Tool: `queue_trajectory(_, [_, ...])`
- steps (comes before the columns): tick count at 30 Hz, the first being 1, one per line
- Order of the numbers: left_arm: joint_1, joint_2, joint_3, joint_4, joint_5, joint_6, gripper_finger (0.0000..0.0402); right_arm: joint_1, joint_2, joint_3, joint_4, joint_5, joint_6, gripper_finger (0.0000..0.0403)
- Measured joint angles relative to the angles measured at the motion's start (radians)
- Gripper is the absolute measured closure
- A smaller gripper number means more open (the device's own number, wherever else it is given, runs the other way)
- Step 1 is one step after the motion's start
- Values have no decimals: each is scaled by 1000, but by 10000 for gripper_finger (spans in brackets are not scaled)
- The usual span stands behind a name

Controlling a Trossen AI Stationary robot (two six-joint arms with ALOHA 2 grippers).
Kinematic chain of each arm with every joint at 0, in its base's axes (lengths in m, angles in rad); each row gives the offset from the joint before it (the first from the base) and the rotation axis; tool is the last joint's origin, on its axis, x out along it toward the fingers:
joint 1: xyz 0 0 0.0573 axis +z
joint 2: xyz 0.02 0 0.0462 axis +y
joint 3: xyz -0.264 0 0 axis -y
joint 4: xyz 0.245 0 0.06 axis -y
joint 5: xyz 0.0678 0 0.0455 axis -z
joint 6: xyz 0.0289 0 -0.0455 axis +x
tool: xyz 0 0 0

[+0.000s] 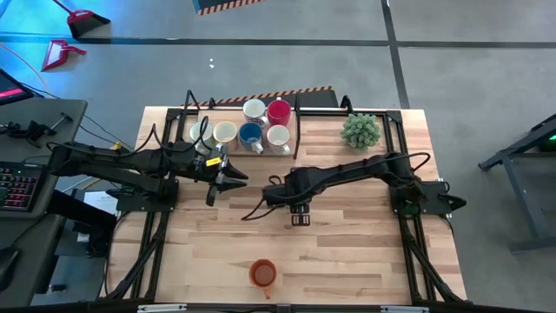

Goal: Place coffee mugs
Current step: Put the yellow mug on the shelf

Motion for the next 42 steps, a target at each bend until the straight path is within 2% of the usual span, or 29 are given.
queue_trajectory(5, [0,0,0,6,0,8,308,-7,23,0,17,4,-22,244])
queue_trajectory(9, [0,0,0,6,0,8,308,-6,60,0,25,-53,-20,244])
queue_trajectory(16, [0,0,0,8,0,8,308,-5,130,0,23,-65,42,259])
queue_trajectory(19, [0,0,0,8,0,8,308,-6,137,0,26,-64,86,294])
queue_trajectory(22, [0,0,0,8,0,8,308,-10,139,0,35,-67,129,365])
queue_trajectory(24, [0,0,0,8,0,9,308,-10,139,0,38,-66,145,392])
queue_trajectory(30, [0,0,0,8,0,9,308,-12,139,1,59,-111,255,400])
queue_trajectory(34, [0,0,0,8,0,10,308,-11,139,23,88,-184,369,401])
queue_trajectory(42, [0,0,0,14,0,9,308,-52,132,173,91,-167,593,402])
